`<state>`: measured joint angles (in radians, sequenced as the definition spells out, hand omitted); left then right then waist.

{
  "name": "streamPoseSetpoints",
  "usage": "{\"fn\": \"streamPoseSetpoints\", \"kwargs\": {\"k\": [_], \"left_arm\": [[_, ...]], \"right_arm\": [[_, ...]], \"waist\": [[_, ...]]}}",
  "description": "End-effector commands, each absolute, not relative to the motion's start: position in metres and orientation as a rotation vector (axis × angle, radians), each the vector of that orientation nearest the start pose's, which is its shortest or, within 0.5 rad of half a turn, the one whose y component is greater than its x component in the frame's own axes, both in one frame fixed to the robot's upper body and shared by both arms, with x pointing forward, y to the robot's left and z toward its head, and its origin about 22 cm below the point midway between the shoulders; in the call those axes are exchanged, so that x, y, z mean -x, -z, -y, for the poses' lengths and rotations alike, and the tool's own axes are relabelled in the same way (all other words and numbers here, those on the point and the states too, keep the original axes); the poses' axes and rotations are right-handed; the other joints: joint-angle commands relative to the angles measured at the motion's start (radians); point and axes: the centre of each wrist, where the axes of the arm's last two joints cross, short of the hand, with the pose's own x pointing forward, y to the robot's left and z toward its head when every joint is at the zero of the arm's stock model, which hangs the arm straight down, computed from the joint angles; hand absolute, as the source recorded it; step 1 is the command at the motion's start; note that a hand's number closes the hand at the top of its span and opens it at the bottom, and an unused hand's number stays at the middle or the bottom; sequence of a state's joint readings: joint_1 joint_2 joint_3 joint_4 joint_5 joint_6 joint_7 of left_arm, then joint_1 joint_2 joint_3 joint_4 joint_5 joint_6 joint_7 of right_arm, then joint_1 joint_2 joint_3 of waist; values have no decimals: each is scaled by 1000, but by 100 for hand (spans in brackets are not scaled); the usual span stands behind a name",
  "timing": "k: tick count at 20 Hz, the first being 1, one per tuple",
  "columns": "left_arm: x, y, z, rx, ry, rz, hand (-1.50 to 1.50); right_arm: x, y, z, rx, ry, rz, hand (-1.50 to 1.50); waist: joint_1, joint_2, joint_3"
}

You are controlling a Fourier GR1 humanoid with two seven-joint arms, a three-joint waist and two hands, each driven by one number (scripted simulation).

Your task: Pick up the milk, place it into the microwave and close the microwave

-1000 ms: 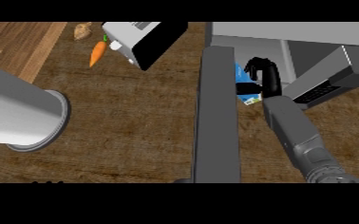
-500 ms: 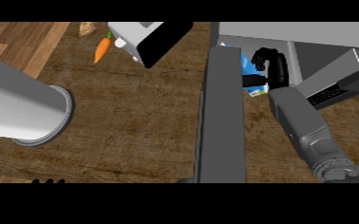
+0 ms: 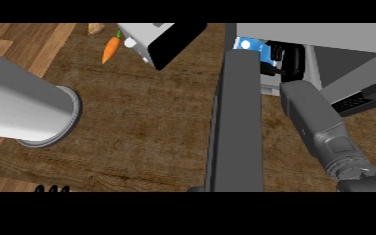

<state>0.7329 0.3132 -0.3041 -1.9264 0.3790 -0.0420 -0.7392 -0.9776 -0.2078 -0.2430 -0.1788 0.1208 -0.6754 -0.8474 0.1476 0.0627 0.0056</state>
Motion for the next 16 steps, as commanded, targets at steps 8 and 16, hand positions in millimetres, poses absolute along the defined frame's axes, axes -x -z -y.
{"fn": "streamPoseSetpoints", "kwargs": {"k": [8,16], "left_arm": [[-67,13,-256,212,-169,1893,-150],[-76,11,-252,222,-141,1928,-150]], "right_arm": [[-433,-22,226,1054,-113,1940,150],[-382,44,287,1500,-216,1390,-150]], "waist": [[19,14,1],[49,33,-8]]}}
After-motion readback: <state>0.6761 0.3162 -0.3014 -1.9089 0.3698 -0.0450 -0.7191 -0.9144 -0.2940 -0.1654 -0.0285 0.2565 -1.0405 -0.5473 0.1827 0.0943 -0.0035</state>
